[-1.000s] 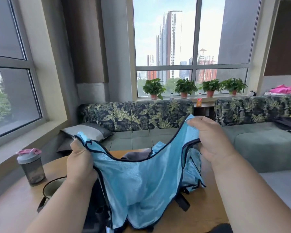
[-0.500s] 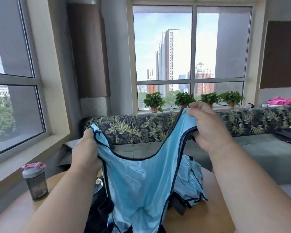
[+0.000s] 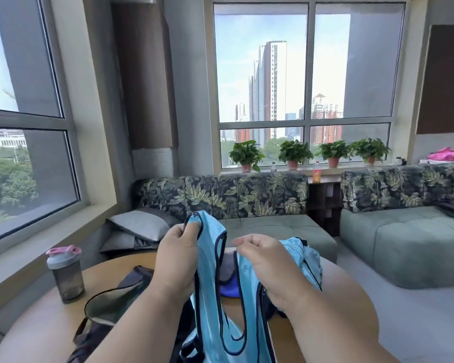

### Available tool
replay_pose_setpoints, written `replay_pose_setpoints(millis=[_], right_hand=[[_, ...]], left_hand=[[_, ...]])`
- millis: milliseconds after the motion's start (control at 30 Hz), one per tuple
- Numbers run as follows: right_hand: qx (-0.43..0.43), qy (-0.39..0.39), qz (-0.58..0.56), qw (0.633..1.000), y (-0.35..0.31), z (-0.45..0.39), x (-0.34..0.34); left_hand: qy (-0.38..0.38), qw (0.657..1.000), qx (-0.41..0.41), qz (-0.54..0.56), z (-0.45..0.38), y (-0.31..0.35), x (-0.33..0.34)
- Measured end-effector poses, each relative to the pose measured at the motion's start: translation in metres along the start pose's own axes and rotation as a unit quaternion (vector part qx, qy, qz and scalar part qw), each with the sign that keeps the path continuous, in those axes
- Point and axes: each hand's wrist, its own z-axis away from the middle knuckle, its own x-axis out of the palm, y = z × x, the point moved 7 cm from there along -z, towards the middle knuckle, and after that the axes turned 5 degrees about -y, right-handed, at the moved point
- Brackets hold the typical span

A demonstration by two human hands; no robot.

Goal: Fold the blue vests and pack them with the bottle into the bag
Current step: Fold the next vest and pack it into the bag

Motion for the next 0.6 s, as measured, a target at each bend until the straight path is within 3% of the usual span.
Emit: replay_pose_setpoints(millis=[300, 600], right_hand=[[-0.022, -0.016, -0.032, 0.999, 0.023, -0.005, 0.009], [-0.057, 0.029, -0.029, 0.998, 0.036, -0.011, -0.01]], left_hand=[[-0.057, 0.998, -0.033, 0.009, 0.008, -0.04, -0.002], [-0.076, 0.995, -0.057, -0.011, 0.01, -0.056, -0.005]])
